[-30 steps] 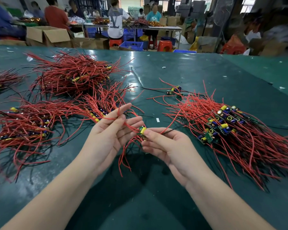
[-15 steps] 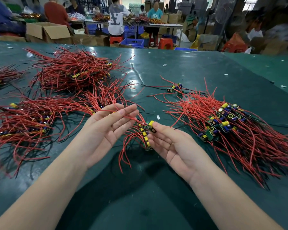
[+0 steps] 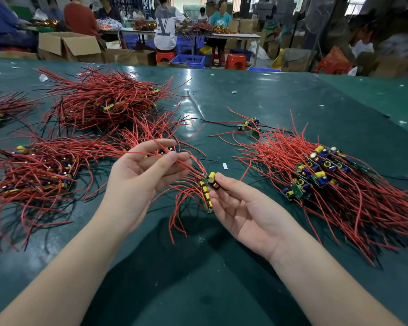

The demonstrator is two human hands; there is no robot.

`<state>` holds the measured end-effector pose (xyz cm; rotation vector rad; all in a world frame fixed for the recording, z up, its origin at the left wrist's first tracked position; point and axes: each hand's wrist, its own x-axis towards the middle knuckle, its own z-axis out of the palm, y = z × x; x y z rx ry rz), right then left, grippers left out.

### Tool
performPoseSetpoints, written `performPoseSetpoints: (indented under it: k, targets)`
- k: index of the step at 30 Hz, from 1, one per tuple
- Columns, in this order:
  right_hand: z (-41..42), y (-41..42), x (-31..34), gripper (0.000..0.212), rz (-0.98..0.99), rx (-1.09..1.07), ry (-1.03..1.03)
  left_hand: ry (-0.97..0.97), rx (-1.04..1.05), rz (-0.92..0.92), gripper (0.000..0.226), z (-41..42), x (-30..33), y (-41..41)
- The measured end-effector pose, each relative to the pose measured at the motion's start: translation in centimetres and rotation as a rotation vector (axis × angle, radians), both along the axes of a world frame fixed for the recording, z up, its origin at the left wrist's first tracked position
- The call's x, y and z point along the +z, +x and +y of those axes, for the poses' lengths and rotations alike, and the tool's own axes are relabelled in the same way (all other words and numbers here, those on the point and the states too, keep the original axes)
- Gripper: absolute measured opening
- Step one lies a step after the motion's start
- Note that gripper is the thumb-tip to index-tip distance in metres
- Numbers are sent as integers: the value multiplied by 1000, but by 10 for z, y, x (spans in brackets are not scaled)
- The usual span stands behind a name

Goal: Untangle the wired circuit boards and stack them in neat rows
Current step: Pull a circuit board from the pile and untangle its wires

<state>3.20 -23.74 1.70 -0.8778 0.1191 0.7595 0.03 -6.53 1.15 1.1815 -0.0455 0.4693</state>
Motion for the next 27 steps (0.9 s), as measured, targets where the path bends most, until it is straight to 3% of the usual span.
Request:
performPoseSetpoints:
  k: [9, 20, 27]
  targets:
    - [3, -1, -7, 14, -130, 27, -59, 42, 160, 56, 9, -3, -8, 1]
    - [-7, 5, 7, 9, 21, -81, 17, -173, -111, 95, 16, 1, 4, -2]
    - [-8, 5, 8, 8, 8, -63, 20, -351, -94, 196, 18, 1, 7, 0]
